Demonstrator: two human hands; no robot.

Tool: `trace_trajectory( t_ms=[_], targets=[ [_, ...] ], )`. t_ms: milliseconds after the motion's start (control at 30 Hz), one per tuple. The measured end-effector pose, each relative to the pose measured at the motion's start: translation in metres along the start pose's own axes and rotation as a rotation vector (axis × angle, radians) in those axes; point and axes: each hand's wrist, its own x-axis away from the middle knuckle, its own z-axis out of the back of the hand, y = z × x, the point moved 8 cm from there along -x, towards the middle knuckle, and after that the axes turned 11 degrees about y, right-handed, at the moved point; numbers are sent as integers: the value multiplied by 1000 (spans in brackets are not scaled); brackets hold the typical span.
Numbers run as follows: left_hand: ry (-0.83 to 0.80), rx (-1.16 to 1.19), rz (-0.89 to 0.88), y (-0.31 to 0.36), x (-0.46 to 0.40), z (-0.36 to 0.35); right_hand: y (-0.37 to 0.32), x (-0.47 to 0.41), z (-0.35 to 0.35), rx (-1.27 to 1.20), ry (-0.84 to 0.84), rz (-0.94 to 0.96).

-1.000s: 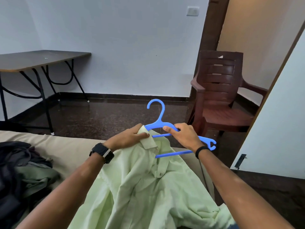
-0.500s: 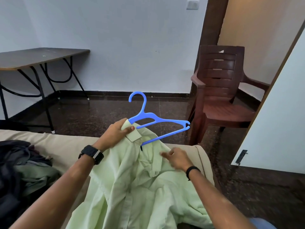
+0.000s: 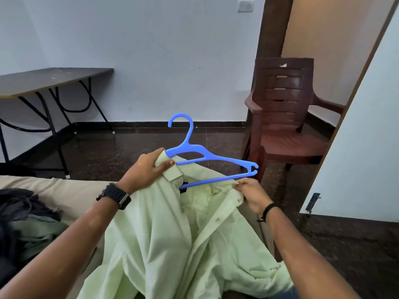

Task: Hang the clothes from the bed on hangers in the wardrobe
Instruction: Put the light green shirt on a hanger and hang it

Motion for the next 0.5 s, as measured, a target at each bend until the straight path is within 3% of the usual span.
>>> trace_trajectory(
  t_ms=[133,500],
  targets=[
    [11,-83,-71,27,-15,-12,-11,-6,18,110,14,69],
    [104,-269,-113,81,-43,6,-60,-20,50,86,183,264]
  ],
)
